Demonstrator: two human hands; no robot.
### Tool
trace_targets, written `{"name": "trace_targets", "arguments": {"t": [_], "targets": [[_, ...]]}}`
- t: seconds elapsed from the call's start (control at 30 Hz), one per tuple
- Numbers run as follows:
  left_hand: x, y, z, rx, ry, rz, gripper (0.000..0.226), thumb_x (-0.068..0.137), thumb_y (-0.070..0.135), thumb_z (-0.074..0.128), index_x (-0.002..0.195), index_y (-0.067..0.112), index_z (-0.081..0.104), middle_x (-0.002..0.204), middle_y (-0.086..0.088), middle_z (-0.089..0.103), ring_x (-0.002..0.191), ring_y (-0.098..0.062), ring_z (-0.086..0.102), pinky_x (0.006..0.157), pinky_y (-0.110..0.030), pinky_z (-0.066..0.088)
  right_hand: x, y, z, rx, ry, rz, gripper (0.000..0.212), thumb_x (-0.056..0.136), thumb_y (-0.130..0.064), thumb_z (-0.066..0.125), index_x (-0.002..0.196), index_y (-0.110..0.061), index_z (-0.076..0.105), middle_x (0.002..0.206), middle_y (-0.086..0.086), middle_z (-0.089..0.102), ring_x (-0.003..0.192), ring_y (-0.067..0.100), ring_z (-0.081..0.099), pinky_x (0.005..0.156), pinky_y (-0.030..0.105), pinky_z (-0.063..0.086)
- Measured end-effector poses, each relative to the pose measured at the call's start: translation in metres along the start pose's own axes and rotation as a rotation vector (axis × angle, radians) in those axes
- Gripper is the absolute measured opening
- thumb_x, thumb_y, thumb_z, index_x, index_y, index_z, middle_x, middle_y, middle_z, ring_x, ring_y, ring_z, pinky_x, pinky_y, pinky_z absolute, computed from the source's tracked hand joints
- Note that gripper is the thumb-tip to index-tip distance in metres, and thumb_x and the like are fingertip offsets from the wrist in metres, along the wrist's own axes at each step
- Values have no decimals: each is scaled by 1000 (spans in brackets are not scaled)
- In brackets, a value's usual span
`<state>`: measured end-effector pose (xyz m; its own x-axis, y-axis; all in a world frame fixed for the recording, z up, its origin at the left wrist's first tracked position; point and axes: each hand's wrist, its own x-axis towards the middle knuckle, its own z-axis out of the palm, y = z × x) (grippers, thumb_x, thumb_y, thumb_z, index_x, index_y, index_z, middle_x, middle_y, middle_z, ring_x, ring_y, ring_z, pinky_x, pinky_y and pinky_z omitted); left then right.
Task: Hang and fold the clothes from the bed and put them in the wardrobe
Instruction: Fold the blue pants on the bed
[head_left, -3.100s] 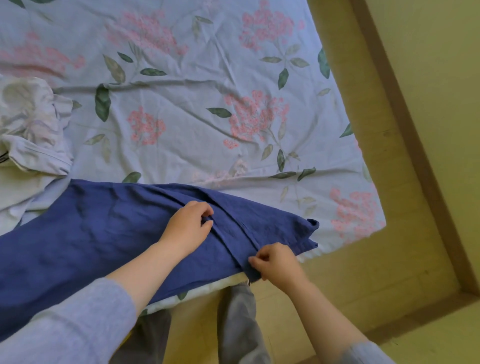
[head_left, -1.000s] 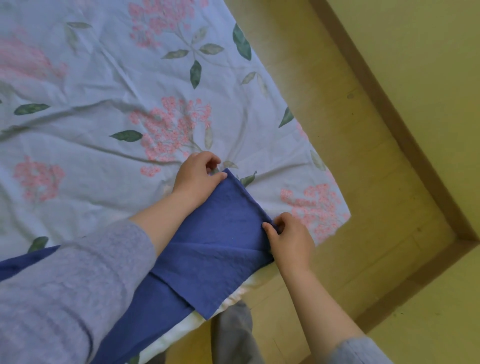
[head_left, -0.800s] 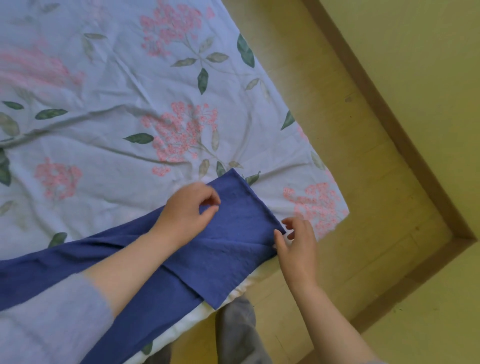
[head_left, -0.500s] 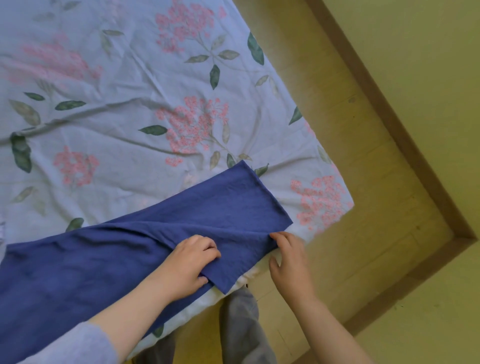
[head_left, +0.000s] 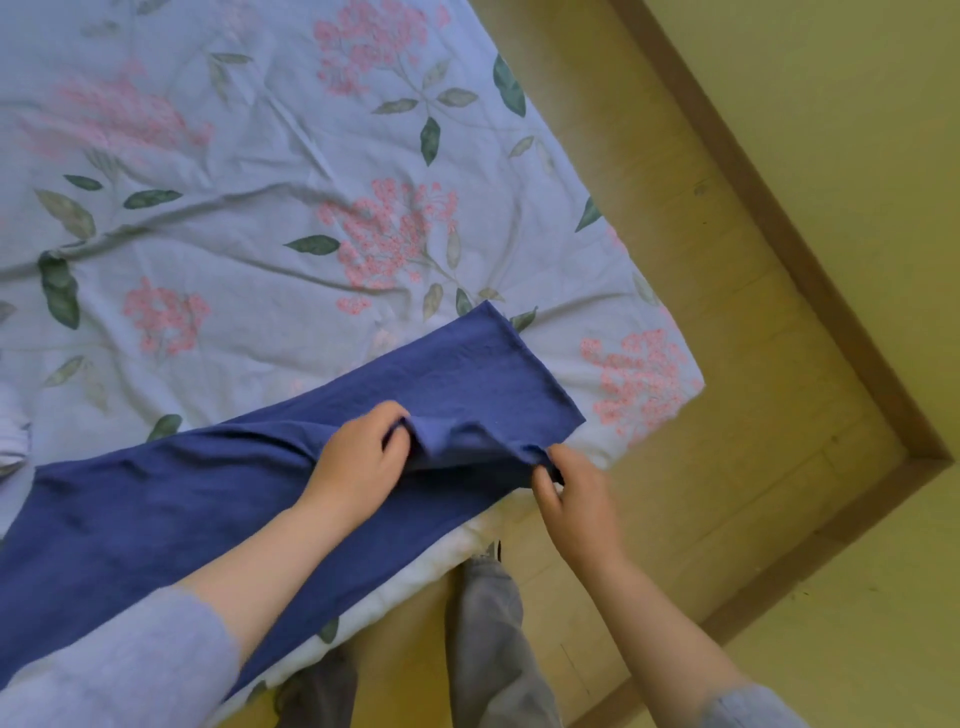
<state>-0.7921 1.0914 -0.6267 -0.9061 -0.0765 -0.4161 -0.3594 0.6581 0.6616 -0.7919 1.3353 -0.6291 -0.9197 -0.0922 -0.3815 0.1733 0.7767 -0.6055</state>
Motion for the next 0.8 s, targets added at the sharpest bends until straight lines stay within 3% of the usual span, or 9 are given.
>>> {"name": "trace_targets", "arguments": {"t": [0.1, 0.23, 0.37, 0.43, 0.57, 0.67, 0.8], "targets": [[27, 20, -25, -1, 75, 33, 30, 97, 20, 50, 68, 15, 41, 59, 3, 43, 58, -16, 40, 57, -33, 28, 0, -13, -11, 234, 91, 116, 40, 94, -17, 54, 61, -26, 32, 51, -9, 37, 50, 10, 28, 49, 25, 20], [60, 53, -56, 68, 107, 126, 24, 94, 19, 51, 72, 13, 48, 65, 1, 50, 66, -23, 46, 59, -35, 30, 9, -32, -31, 305, 71, 93, 41, 93, -20, 58, 57, -16, 37, 48, -8, 34, 48, 8, 27, 47, 23, 21], [84, 73, -81, 129, 130, 157, 11, 91, 15, 52, 81, 11, 55, 74, -3, 56, 73, -25, 49, 64, -38, 38, 14, -41, -45, 302, -29, 68, 37, 93, -21, 58, 64, 2, 50, 59, 21, 48, 52, 14, 34, 53, 30, 25], [89, 81, -81, 140, 65, 175, 9, 90, 15, 54, 81, 16, 56, 73, 2, 54, 72, -22, 49, 60, -33, 36, 15, -38, -51, 298, -43, 84, 35, 94, -21, 57, 69, 4, 56, 65, 25, 53, 54, 17, 39, 54, 32, 28], [97, 88, -62, 119, -23, 131, 11, 91, 17, 55, 80, 19, 55, 74, 5, 54, 72, -19, 49, 59, -28, 35, 22, -23, -57, 273, -24, 151, 35, 92, -20, 58, 65, 3, 53, 59, 19, 48, 53, 16, 37, 55, 31, 28], [105, 85, -42, 98, -52, 81, 10, 91, 15, 54, 81, 15, 55, 79, 0, 57, 75, -21, 50, 62, -30, 35, 24, -4, -52, 285, -33, 203, 36, 89, -18, 57, 62, 1, 44, 55, 8, 40, 55, 18, 38, 57, 32, 29], [115, 77, -19, 121, -95, 43, 9, 91, 14, 54, 90, 9, 61, 89, -9, 63, 82, -27, 56, 72, -36, 44, 25, 21, -40, 279, -40, 220, 34, 92, -21, 57, 62, -6, 50, 53, -2, 41, 53, 14, 38, 56, 31, 34]]}}
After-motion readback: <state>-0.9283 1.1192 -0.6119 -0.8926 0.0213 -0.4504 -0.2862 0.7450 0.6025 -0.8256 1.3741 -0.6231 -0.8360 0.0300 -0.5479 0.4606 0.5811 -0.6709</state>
